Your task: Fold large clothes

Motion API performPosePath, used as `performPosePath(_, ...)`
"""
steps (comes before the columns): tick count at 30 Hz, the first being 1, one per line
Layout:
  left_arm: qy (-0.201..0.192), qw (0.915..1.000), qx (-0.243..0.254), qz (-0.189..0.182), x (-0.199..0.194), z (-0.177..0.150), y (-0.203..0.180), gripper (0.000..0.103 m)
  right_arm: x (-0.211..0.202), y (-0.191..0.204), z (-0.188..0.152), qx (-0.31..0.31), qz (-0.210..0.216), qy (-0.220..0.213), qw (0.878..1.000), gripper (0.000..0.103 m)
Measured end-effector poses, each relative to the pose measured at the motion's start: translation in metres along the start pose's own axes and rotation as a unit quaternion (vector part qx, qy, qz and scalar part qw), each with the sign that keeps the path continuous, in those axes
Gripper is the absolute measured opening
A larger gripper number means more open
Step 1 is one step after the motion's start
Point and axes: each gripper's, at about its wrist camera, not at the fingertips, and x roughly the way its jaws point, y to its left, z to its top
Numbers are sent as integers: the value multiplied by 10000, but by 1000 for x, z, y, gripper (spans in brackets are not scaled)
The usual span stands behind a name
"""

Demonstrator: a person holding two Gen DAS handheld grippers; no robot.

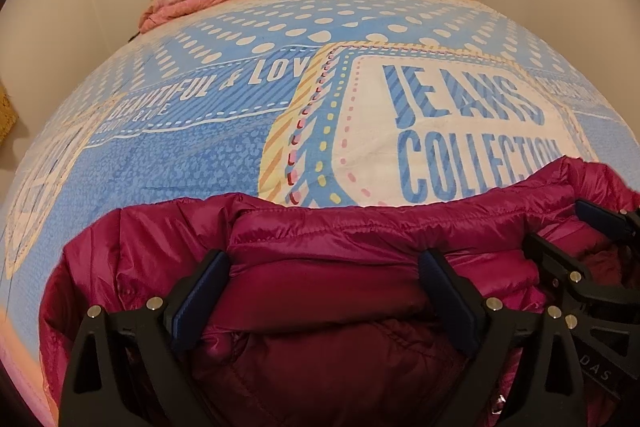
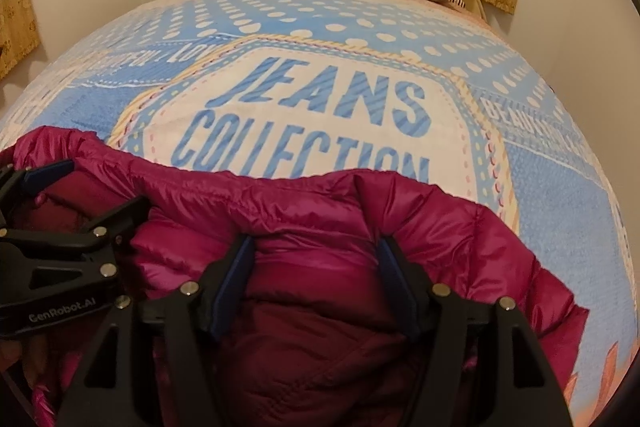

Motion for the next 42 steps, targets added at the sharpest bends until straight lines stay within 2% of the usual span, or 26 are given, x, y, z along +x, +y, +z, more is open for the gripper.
performPosePath(2,-26,9998,-164,143,-19,3,11,96,-12,-8,1,75,132,65,9999,69)
performPosePath(4,-302,9988,-370,-61,-53,2,25,96,-41,-20,-6,323,165,-156,9992,74)
performPosePath(6,-569,9973,-395,-232,-98,-14,41,96,-77,-30,-23,360,313,-342,9983,88)
performPosePath(7,-599,9972,-345,-273,-114,-24,46,96,-93,-35,-35,332,314,-360,9983,89)
performPosePath(9,-753,9969,-116,-184,-147,-56,55,96,-117,-43,-67,240,288,-282,9989,89)
performPosePath(12,-670,9974,229,159,-184,-126,68,96,-144,-57,-119,319,286,-89,9990,89)
performPosePath(16,-303,9988,170,335,-209,-211,85,96,-179,-75,-196,659,215,141,9975,89)
performPosePath(22,-233,9989,72,405,-245,-293,88,96,-225,-83,-272,1078,105,178,9940,89)
performPosePath(24,-188,9991,124,363,-254,-310,86,96,-239,-77,-287,996,-27,135,9949,89)
performPosePath(26,-83,9995,20,298,-258,-326,86,96,-249,-73,-300,1037,25,154,9945,89)
performPosePath(29,-96,9997,-220,-26,-270,-348,90,96,-261,-68,-316,1123,103,134,9935,89)
performPosePath(34,-151,9998,-140,-86,-285,-374,86,96,-286,-57,-352,1220,101,137,9924,87)
performPosePath(36,-229,9996,-110,-148,-291,-382,85,96,-292,-53,-364,1233,170,171,9921,77)
performPosePath(37,-248,9995,-93,-172,-292,-384,84,90,-295,-51,-367,1221,183,145,9922,73)
performPosePath(38,-242,9994,-80,-235,-293,-387,84,83,-297,-49,-370,1201,201,109,9925,61)
performPosePath(39,-223,9992,-76,-326,-294,-389,84,70,-298,-47,-372,1213,259,82,9922,42)
performPosePath(41,-329,9989,-55,-315,-299,-392,83,50,-300,-47,-373,1321,557,15,9897,17)
performPosePath(42,-361,9990,-21,-245,-301,-393,83,34,-301,-46,-373,1392,720,-3,9876,13)
